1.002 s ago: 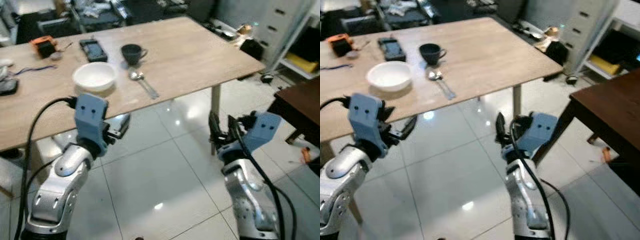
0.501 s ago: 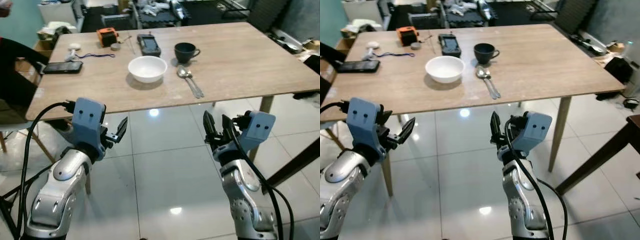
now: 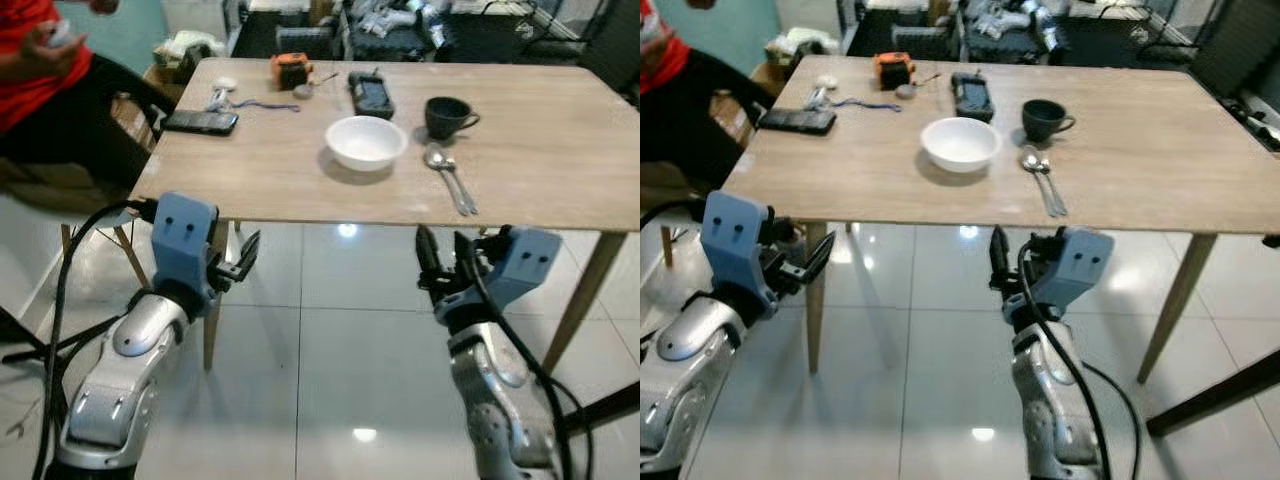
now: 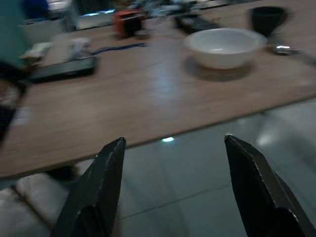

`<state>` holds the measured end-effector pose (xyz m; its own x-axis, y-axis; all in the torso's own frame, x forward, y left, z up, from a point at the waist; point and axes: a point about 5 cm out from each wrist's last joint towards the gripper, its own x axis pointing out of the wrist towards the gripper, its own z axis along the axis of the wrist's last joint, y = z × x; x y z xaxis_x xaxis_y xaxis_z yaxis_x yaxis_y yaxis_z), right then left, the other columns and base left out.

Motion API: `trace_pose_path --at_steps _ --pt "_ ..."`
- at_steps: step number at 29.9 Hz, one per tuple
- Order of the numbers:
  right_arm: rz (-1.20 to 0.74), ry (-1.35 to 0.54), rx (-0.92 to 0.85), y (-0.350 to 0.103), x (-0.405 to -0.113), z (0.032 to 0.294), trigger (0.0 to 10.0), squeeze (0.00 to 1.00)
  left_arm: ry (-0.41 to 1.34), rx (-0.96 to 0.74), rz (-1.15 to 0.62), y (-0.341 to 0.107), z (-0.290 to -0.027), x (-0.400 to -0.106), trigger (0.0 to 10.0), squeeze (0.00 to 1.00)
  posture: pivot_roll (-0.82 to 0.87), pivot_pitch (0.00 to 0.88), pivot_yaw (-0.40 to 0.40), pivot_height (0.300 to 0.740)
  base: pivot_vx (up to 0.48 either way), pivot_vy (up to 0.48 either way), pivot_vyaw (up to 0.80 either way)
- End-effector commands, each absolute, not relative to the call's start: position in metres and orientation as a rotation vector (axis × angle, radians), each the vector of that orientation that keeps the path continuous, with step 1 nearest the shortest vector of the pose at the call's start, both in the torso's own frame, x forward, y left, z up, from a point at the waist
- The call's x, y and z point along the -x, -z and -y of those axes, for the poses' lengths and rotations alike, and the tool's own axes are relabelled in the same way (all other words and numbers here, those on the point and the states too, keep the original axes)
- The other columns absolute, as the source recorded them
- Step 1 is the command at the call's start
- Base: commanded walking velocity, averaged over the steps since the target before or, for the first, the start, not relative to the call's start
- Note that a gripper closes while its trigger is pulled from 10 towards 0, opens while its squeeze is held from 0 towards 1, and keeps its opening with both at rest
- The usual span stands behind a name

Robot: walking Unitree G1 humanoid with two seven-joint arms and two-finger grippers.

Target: Setting the table

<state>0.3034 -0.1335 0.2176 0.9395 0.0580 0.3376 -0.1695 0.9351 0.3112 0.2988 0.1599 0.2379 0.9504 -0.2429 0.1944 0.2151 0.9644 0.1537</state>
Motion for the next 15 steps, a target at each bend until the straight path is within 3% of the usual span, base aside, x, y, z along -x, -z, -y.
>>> trace_pose_path --at_steps 1,15 --pt "0.325 -0.076 -0.341 -0.2135 -0.3011 0.1438 10.0 0.0 0.25 -0.133 0.199 -0.2333 -0.1561 -0.2989 10.0 0.0 0.08 0.152 0.064 0.74 0.458 0.0 0.0" --pt "0.344 -0.062 -0.334 -0.2162 -0.3026 0.1451 10.0 0.0 0.265 -0.132 0.208 -0.2358 -0.153 -0.3019 10.0 0.0 0.08 0.148 0.071 0.74 0.455 0.0 0.0"
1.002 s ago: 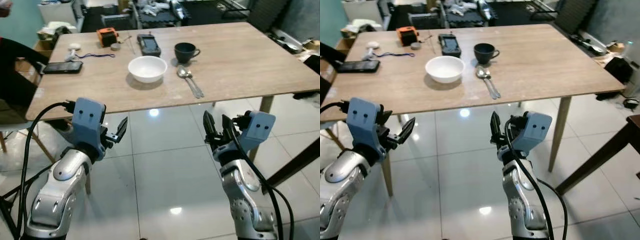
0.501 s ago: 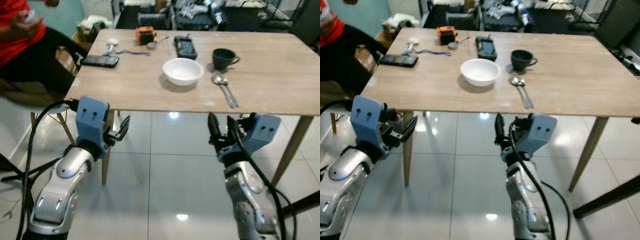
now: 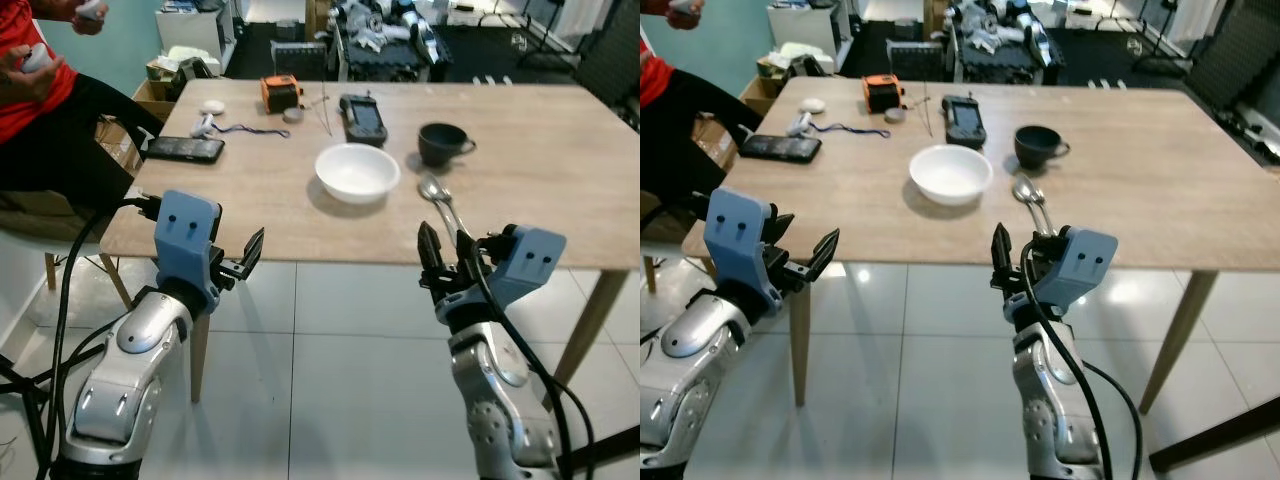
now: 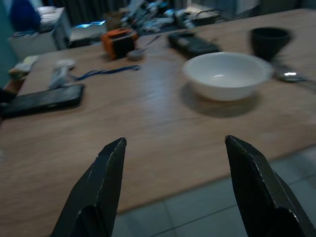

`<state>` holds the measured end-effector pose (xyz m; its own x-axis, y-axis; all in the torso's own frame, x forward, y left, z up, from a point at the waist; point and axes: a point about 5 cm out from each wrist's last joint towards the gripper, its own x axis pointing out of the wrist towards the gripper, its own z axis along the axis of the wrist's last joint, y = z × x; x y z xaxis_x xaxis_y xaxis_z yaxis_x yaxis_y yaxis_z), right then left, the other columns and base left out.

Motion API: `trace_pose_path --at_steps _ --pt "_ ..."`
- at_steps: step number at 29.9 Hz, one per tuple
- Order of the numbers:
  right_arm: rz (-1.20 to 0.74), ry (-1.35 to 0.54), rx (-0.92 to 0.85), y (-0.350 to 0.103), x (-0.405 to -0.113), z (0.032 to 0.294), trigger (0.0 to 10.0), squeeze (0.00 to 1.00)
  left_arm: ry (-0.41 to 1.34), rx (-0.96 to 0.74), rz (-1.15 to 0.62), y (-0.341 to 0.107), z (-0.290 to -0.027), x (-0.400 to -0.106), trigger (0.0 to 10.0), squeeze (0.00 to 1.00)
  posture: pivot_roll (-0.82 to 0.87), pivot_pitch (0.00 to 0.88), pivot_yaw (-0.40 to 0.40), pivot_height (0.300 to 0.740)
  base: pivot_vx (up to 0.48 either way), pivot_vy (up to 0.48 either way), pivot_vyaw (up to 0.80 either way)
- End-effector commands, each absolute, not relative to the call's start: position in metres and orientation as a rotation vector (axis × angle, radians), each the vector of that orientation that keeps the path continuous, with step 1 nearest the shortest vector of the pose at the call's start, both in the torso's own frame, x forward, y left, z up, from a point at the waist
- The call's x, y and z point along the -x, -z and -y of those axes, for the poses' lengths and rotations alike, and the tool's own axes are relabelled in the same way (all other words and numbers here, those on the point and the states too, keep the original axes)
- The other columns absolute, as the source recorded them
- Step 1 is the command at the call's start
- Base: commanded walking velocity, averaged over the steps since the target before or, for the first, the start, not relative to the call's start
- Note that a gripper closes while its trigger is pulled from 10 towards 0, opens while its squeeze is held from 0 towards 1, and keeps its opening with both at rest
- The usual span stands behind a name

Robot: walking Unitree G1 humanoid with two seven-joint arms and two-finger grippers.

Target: Setting the table

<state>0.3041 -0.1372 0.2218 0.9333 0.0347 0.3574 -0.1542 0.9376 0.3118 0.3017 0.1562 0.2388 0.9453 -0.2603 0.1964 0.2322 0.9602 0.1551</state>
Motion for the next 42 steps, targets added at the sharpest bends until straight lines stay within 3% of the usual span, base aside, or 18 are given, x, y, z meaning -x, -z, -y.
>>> trace_pose_path --at_steps 1,20,34,37,42 --pt "0.344 -0.062 -0.334 -0.216 -0.303 0.145 10.0 0.0 0.265 -0.132 0.208 -0.236 -0.153 -0.302 10.0 0.0 0.08 0.148 0.071 0.74 0.454 0.0 0.0" --pt "0.371 -0.031 -0.279 -0.221 -0.306 0.157 10.0 0.0 0.27 -0.149 0.209 -0.237 -0.154 -0.304 10.0 0.0 0.08 0.144 0.071 0.74 0.423 0.0 0.0" --pt "0.413 -0.023 -0.063 -0.233 -0.313 0.181 10.0 0.0 0.495 -0.164 0.183 -0.237 -0.147 -0.29 10.0 0.0 0.09 0.134 0.068 0.74 0.0 0.0 0.0" --pt "0.409 -0.037 -0.051 -0.233 -0.313 0.181 10.0 0.0 0.497 -0.145 0.161 -0.237 -0.151 -0.292 10.0 0.0 0.09 0.134 0.068 0.74 0.0 0.0 0.0" --pt "0.402 -0.063 -0.039 -0.23 -0.312 0.181 10.0 0.0 0.318 -0.02 -0.013 -0.223 -0.18 -0.309 10.0 0.0 0.09 0.134 0.072 0.74 0.0 0.0 0.0"
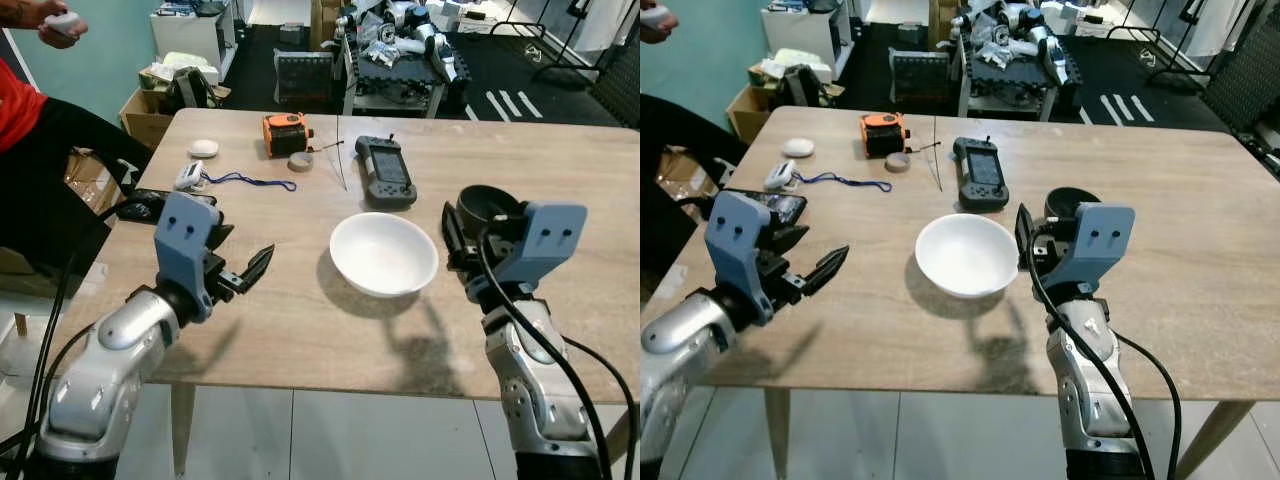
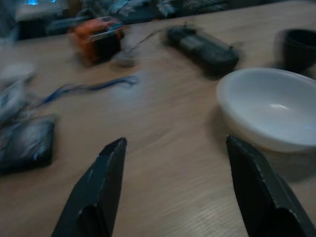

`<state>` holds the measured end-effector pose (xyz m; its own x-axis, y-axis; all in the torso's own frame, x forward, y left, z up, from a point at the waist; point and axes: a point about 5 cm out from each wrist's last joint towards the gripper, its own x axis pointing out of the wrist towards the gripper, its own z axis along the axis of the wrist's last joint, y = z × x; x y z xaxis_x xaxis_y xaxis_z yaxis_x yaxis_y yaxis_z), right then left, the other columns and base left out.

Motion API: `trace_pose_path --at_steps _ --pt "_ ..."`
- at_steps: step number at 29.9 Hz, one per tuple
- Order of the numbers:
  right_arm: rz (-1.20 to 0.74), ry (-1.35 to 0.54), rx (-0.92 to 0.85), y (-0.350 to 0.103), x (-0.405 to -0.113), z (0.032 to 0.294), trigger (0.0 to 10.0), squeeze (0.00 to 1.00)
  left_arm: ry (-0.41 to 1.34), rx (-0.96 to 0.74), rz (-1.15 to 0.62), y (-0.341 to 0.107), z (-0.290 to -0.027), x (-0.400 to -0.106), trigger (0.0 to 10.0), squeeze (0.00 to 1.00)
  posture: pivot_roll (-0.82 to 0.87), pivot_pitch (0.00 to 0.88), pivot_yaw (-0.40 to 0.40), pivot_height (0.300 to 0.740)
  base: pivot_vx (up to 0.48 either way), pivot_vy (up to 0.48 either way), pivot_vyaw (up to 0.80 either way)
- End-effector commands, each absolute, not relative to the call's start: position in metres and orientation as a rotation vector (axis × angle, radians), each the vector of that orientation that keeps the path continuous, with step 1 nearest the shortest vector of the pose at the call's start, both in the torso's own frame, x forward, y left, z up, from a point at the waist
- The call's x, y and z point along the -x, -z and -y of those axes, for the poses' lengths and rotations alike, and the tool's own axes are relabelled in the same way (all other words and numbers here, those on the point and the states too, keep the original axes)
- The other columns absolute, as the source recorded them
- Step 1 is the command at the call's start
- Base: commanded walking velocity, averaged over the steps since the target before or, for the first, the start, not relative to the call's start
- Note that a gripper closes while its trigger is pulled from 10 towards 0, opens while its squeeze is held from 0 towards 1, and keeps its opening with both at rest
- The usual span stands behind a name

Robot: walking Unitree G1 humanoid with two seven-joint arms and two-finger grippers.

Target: Setting the table

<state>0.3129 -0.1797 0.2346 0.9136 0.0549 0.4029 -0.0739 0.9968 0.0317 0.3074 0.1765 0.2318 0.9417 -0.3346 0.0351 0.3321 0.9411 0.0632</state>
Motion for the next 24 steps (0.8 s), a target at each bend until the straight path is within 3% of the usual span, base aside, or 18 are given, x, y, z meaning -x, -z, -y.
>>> trace_pose_path --at_steps 1,3,7,14,15,18,24 --pt "0.402 -0.063 -0.039 -0.23 -0.312 0.181 10.0 0.0 0.318 -0.02 -0.013 -0.223 -0.18 -0.309 10.0 0.0 0.09 0.134 0.072 0.74 0.0 0.0 0.0" --pt "0.385 -0.098 -0.04 -0.229 -0.313 0.179 10.0 0.0 0.268 0.038 -0.028 -0.221 -0.187 -0.312 10.0 0.0 0.09 0.134 0.069 0.74 0.0 0.0 0.0" --pt "0.261 -0.278 0.027 -0.221 -0.316 0.17 10.0 0.0 0.282 -0.046 0.0 -0.223 -0.184 -0.311 10.0 0.0 0.09 0.135 0.066 0.74 0.0 0.0 0.0" --pt "0.247 -0.245 -0.067 -0.233 -0.326 0.184 10.0 0.0 0.302 -0.064 0.016 -0.224 -0.175 -0.309 10.0 0.0 0.08 0.139 0.064 0.74 0.0 0.0 0.0" --pt "0.218 -0.355 -0.006 -0.24 -0.328 0.175 10.0 0.0 0.306 -0.068 0.04 -0.228 -0.168 -0.31 10.0 0.0 0.08 0.139 0.063 0.74 0.0 0.0 0.0" --pt "0.185 -0.44 0.074 -0.244 -0.329 0.167 10.0 0.0 0.316 -0.084 0.057 -0.23 -0.163 -0.311 10.0 0.0 0.08 0.14 0.063 0.74 0.0 0.0 0.0" --pt "0.025 -0.477 0.207 -0.231 -0.341 0.167 10.0 0.0 0.399 -0.122 0.068 -0.232 -0.149 -0.308 10.0 0.0 0.08 0.148 0.055 0.74 0.0 0.0 0.0"
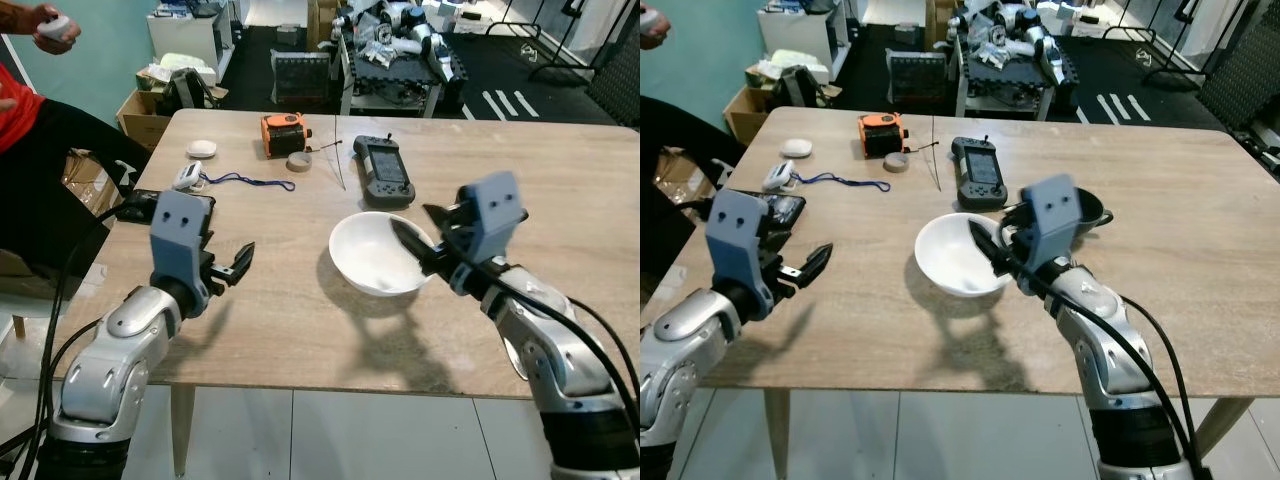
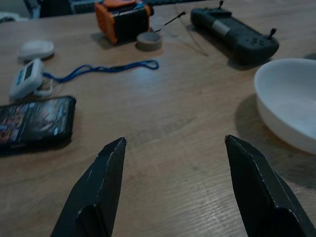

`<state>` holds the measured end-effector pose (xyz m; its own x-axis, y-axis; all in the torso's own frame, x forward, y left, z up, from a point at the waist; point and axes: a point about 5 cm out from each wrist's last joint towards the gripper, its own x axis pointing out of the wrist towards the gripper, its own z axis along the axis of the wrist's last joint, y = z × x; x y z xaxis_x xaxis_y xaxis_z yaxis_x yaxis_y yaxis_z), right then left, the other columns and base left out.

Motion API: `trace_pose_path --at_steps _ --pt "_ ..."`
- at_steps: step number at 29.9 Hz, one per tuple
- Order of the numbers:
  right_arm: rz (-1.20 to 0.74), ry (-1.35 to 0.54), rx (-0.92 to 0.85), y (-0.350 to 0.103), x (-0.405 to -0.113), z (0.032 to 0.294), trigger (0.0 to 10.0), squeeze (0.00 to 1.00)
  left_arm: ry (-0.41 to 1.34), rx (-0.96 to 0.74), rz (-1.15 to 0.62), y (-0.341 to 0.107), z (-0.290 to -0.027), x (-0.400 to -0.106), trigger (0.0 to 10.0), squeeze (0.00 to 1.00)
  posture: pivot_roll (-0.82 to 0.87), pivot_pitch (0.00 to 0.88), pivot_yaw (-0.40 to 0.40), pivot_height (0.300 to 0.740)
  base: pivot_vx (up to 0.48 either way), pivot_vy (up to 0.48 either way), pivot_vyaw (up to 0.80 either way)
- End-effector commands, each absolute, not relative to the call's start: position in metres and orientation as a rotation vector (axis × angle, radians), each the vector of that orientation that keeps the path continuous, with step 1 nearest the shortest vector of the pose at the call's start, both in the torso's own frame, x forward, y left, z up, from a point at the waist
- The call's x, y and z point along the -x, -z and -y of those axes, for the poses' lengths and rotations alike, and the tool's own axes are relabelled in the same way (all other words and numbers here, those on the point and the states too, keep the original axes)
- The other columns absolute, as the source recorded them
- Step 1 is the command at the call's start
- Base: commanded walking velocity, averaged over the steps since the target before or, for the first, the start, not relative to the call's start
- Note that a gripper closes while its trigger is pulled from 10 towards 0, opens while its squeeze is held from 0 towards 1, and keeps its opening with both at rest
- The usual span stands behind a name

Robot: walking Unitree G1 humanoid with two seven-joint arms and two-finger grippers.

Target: Setting the table

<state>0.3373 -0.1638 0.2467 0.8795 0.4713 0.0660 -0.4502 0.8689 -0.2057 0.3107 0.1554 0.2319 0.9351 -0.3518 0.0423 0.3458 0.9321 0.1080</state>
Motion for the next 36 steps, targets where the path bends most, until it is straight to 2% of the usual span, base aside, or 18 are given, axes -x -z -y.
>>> trace_pose_path --at_steps 1,9,19,21,24,28,36 --pt "-0.012 -0.45 0.198 -0.223 -0.345 0.169 10.0 0.0 0.43 -0.131 0.072 -0.231 -0.144 -0.306 10.0 0.0 0.08 0.151 0.048 0.74 0.0 0.0 0.0" --pt "-0.083 -0.384 0.119 -0.209 -0.355 0.166 10.0 0.0 0.56 -0.213 0.125 -0.232 -0.111 -0.306 10.0 0.0 0.08 0.161 0.052 0.74 0.0 0.0 0.0" --pt "-0.096 -0.394 0.11 -0.203 -0.351 0.164 10.0 0.0 0.669 -0.186 0.154 -0.244 -0.105 -0.299 10.0 0.0 0.08 0.172 0.058 0.74 0.0 0.0 0.0" --pt "-0.103 -0.402 0.105 -0.199 -0.349 0.163 10.0 0.0 0.76 -0.14 0.143 -0.248 -0.103 -0.291 10.0 0.0 0.08 0.173 0.058 0.74 0.0 0.0 0.0" --pt "-0.128 -0.432 0.113 -0.194 -0.346 0.157 10.0 0.0 0.861 -0.18 0.139 -0.245 -0.099 -0.285 10.0 0.0 0.09 0.174 0.059 0.74 0.0 0.0 0.0" --pt "-0.152 -0.515 0.158 -0.187 -0.337 0.149 10.0 0.0 0.857 -0.203 0.143 -0.242 -0.097 -0.285 10.0 0.0 0.08 0.176 0.059 0.74 0.0 0.0 0.0" --pt "-0.11 -0.448 0.123 -0.191 -0.337 0.156 10.0 0.0 0.934 -0.163 0.121 -0.251 -0.101 -0.272 10.0 0.0 0.08 0.178 0.066 0.74 0.0 0.0 0.0"
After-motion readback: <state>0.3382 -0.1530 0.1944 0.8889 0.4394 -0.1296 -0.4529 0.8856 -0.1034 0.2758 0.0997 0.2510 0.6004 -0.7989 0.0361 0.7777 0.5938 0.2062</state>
